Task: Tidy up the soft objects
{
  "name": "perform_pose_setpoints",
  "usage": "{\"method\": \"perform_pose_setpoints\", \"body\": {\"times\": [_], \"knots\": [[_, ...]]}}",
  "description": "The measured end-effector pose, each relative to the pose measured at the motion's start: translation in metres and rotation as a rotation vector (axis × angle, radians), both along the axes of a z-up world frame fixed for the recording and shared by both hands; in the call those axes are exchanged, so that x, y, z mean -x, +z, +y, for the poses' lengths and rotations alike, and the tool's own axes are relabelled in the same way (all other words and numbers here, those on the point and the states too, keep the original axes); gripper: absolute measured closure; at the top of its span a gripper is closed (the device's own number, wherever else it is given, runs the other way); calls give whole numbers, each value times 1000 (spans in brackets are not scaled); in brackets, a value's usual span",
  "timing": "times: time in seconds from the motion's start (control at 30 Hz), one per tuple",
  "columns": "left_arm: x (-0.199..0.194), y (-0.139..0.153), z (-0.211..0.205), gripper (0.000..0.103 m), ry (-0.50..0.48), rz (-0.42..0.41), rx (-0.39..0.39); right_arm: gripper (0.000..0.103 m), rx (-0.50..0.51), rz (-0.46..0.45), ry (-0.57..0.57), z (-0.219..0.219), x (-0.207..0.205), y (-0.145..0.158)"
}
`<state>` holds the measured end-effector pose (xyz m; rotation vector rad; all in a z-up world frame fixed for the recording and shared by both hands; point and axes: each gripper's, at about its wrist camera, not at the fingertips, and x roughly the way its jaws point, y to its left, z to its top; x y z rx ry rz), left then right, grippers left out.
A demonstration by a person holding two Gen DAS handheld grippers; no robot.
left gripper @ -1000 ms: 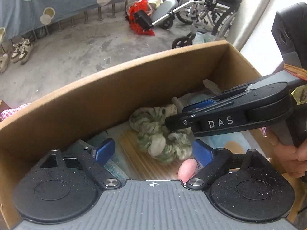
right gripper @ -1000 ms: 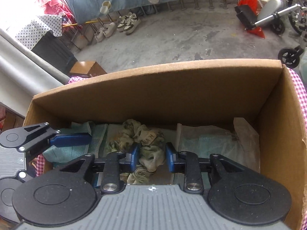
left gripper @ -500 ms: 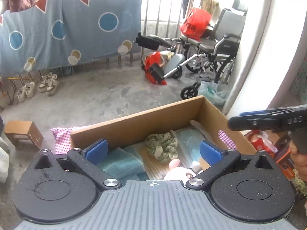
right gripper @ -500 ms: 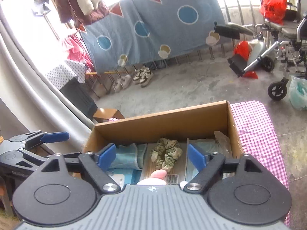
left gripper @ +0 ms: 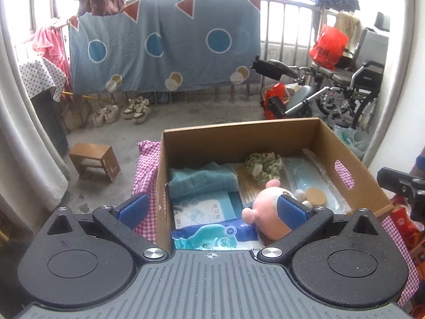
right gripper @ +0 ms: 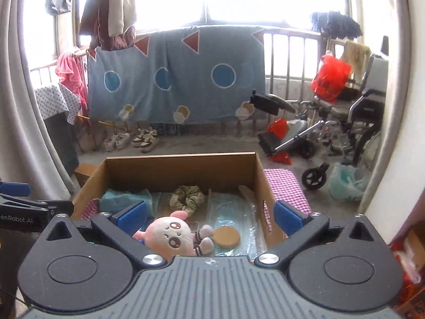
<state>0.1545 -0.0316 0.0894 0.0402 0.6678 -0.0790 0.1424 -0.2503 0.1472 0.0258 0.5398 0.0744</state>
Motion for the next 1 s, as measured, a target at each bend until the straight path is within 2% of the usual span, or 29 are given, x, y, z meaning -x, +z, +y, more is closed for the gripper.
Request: {"method": "perform_pose_setpoints", "body": {"times": [0.13,0.3,0.4,1.0], "knots": [[-1,-14,-3,0,28,53,29,0,54,-5,-24,17,3,-2],[9,-25,-6,0,114,85,37,0,0,103,72,19,-2,-11],[10,-29,-8,0,123,123,51,0,-16,160,66,20,-7,-21],[13,-30,-21,0,133,133,-13,0,16,215,43,16,-15,-40]]}}
